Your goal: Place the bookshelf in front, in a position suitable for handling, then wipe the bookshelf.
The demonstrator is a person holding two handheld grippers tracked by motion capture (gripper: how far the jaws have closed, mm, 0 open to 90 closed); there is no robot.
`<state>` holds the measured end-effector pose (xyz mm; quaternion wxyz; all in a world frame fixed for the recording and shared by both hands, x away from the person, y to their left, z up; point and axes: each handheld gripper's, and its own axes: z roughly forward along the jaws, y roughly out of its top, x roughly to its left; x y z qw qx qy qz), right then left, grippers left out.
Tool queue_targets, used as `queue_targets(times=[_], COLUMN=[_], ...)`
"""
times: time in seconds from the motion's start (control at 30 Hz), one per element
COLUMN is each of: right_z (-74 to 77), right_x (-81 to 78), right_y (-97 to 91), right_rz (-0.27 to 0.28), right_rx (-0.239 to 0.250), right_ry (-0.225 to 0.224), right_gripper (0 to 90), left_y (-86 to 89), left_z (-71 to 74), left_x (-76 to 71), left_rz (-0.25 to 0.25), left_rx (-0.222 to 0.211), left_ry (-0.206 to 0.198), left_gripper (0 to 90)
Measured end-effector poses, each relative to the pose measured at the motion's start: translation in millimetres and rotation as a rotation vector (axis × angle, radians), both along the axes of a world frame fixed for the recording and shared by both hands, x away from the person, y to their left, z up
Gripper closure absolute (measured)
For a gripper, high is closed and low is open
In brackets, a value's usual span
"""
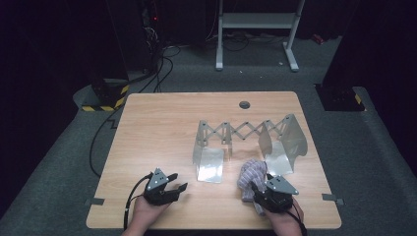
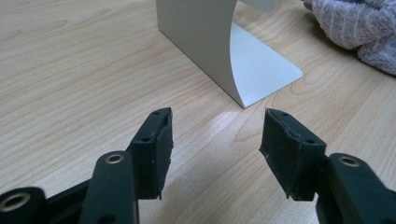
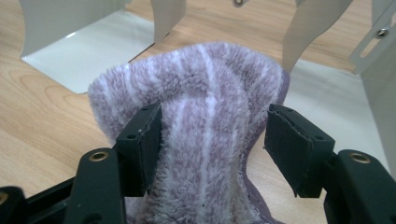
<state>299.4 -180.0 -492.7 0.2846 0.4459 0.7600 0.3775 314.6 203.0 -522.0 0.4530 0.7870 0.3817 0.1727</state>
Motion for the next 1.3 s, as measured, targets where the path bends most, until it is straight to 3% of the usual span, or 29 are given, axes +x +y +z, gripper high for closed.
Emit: queue_targets(times=[0.43, 0.73, 1.03, 1.3], right_z=[13.2, 16.8, 6.3, -3.2], right_x=[-1.6, -1.2, 9.9, 17.8], right_y=[-12.8, -23.1, -48.4, -68.3], right_rz=[-0.032, -0.061, -0.144, -0.196], right_rx=[0.038, 0.045, 0.030, 0.033], right_ry=[-0.053, -0.066, -0.035, -0.006], right_gripper=[38.3, 38.4, 40.3, 43.8], left_y=[-2.4, -4.2, -15.8, -36.4], left_z=[-0.9, -0.6, 4.4, 26.6], left_x=[0.3, 0.6, 6.0, 20.7], left_rz=[-0.004, -0.006, 0.002, 0.007], left_rx=[-0.002, -0.003, 0.006, 0.028], left_ry=[0.002, 0.003, -0.012, -0.061], left_gripper=[43.4, 43.3, 39.9, 39.0])
